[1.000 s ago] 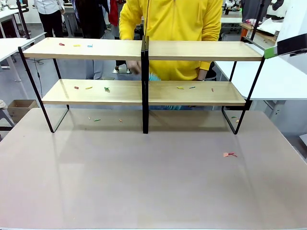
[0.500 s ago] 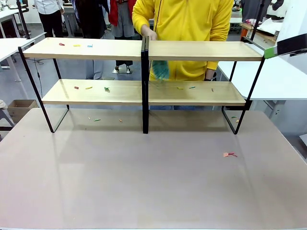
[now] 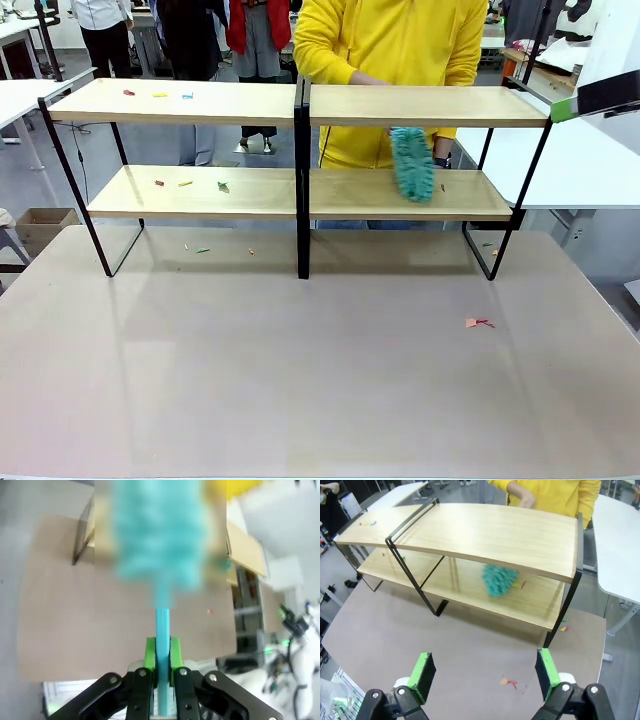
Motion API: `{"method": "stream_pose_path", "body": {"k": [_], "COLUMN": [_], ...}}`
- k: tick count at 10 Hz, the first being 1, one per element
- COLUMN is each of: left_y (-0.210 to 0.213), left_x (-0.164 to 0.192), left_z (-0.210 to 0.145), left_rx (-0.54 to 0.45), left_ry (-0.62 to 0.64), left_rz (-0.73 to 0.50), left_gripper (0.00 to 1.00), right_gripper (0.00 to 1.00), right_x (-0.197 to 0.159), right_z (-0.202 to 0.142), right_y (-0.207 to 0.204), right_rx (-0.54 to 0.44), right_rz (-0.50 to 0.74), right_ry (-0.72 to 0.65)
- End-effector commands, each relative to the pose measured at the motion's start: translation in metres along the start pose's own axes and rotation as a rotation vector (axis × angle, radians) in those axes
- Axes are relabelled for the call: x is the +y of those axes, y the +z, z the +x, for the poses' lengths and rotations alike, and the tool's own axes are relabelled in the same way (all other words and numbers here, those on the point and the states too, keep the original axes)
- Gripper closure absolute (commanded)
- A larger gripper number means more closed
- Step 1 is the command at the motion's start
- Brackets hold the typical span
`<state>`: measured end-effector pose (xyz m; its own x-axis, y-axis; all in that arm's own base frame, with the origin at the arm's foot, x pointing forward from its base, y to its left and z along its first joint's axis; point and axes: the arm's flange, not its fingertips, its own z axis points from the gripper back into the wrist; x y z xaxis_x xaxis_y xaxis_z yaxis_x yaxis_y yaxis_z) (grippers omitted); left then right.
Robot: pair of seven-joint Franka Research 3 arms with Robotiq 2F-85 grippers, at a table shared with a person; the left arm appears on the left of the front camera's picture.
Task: Clean the shelves.
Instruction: Clean another randomly selected level of the Shelf with the Duster.
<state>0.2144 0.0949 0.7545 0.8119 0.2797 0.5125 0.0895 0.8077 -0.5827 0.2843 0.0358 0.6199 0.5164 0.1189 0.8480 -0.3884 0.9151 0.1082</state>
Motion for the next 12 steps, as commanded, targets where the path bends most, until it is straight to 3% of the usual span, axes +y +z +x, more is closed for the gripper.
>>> {"method": "stream_pose_path", "body": {"k": [1,3,4,5,6,7,9,12], "left_y": [-0.053,-0.121,-0.154,-0.176,-0.138,-0.138,-0.204,-0.264], "left_x": [-0.054,-0.118,-0.143,-0.153,-0.135,-0.135,-0.17,-0.188], "left_z": [0.016,0.002,-0.01,-0.016,-0.006,-0.006,-0.028,-0.024], "left_rx": [0.064,0.064,0.029,0.146,0.092,0.092,0.065,-0.007], "left_ry": [-0.149,-0.203,-0.154,-0.088,-0.218,-0.218,-0.181,-0.149], "left_rz": [-0.006,0.138,0.248,0.352,0.114,0.114,0.391,0.557], "left_gripper": [0.87,0.87,0.87,0.87,0.87,0.87,0.87,0.87], "right_gripper": [0.0,0.0,0.0,0.0,0.0,0.0,0.0,0.0], "right_x": [-0.001,-0.001,-0.001,-0.001,-0.001,-0.001,-0.001,-0.001], "right_z": [0.0,0.0,0.0,0.0,0.0,0.0,0.0,0.0], "right_y": [0.0,0.0,0.0,0.0,0.0,0.0,0.0,0.0], "right_rx": [-0.001,-0.001,-0.001,-0.001,-0.001,-0.001,-0.001,-0.001], "right_rz": [0.003,0.003,0.003,0.003,0.003,0.003,0.003,0.003], "right_ry": [-0.002,-0.002,-0.002,-0.002,-0.002,-0.002,-0.002,-0.002]}}
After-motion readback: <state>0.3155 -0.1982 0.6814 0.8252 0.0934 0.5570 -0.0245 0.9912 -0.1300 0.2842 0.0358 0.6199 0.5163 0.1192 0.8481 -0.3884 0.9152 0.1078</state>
